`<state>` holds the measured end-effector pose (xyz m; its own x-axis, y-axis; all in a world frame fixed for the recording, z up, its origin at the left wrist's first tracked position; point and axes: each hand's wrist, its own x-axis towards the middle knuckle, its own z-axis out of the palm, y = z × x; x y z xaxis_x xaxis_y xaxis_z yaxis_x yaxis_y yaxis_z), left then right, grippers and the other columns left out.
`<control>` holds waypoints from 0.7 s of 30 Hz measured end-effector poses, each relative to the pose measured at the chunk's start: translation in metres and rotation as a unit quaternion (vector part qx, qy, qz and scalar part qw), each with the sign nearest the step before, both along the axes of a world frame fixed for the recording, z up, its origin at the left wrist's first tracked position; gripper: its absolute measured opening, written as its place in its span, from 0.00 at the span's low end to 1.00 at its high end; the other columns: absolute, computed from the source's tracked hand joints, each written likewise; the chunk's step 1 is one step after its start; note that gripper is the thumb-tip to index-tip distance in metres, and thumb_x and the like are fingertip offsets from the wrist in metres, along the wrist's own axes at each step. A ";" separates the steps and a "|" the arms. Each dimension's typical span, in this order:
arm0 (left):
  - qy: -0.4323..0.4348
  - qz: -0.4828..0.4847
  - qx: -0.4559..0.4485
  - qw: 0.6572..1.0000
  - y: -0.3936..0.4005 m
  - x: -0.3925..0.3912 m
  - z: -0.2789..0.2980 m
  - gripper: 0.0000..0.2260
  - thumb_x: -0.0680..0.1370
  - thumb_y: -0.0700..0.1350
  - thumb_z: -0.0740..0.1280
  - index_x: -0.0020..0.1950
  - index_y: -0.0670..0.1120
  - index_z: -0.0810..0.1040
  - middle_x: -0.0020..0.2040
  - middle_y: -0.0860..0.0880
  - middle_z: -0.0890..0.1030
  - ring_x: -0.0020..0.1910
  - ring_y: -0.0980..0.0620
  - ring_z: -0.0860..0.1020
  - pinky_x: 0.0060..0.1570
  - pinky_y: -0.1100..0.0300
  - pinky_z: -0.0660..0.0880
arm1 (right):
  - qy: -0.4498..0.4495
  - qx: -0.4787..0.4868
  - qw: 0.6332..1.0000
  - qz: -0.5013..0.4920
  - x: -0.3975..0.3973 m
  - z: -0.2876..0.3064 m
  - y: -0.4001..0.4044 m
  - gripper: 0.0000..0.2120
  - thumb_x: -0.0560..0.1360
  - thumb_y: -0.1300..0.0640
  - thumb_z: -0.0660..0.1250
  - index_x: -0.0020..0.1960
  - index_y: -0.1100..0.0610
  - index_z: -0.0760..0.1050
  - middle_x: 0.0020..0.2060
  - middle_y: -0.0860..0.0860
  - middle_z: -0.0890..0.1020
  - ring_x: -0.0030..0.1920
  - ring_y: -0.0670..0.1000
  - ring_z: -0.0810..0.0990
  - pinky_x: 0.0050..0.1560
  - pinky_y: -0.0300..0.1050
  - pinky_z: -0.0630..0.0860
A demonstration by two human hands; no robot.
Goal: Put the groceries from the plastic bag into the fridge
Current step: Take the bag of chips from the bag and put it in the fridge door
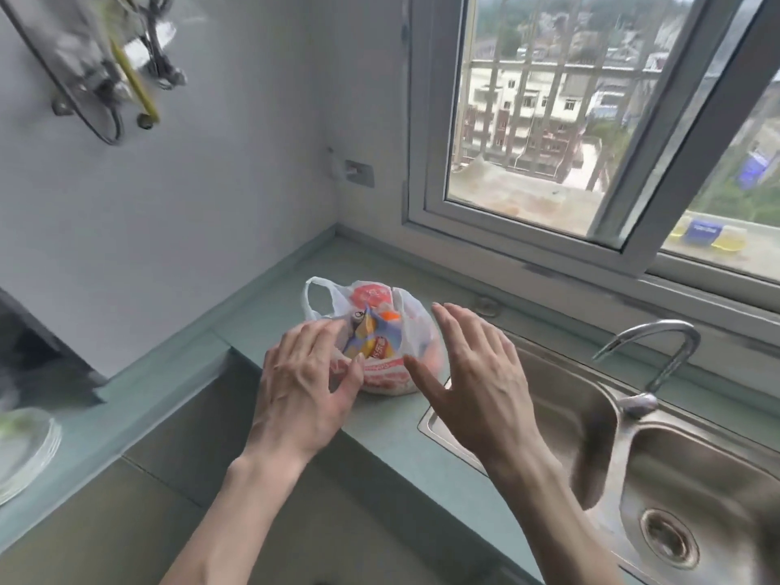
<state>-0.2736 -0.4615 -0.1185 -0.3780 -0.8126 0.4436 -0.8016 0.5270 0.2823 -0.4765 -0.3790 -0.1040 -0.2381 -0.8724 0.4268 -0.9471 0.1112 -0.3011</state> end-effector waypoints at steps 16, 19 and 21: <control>0.017 -0.127 0.079 0.989 -0.164 0.022 -0.052 0.23 0.81 0.58 0.59 0.71 0.46 0.74 0.67 0.49 0.78 0.67 0.49 0.75 0.68 0.54 0.72 | -0.140 0.060 0.988 0.019 0.058 -0.061 -0.150 0.29 0.83 0.40 0.62 0.80 0.46 0.58 0.76 0.42 0.65 0.77 0.47 0.65 0.74 0.53 0.69; 0.030 -0.151 0.100 0.983 -0.178 0.015 -0.063 0.24 0.81 0.58 0.58 0.73 0.47 0.73 0.68 0.51 0.77 0.68 0.51 0.74 0.69 0.56 0.72 | -0.157 0.097 0.983 0.020 0.053 -0.077 -0.161 0.29 0.83 0.40 0.61 0.81 0.45 0.59 0.76 0.42 0.67 0.77 0.44 0.65 0.73 0.45 0.68; 0.029 -0.165 0.115 0.979 -0.188 0.007 -0.072 0.24 0.81 0.58 0.57 0.73 0.48 0.72 0.69 0.52 0.76 0.69 0.52 0.73 0.69 0.55 0.72 | -0.163 0.113 0.980 0.021 0.050 -0.083 -0.173 0.28 0.83 0.41 0.61 0.80 0.44 0.60 0.75 0.41 0.68 0.75 0.43 0.67 0.72 0.41 0.67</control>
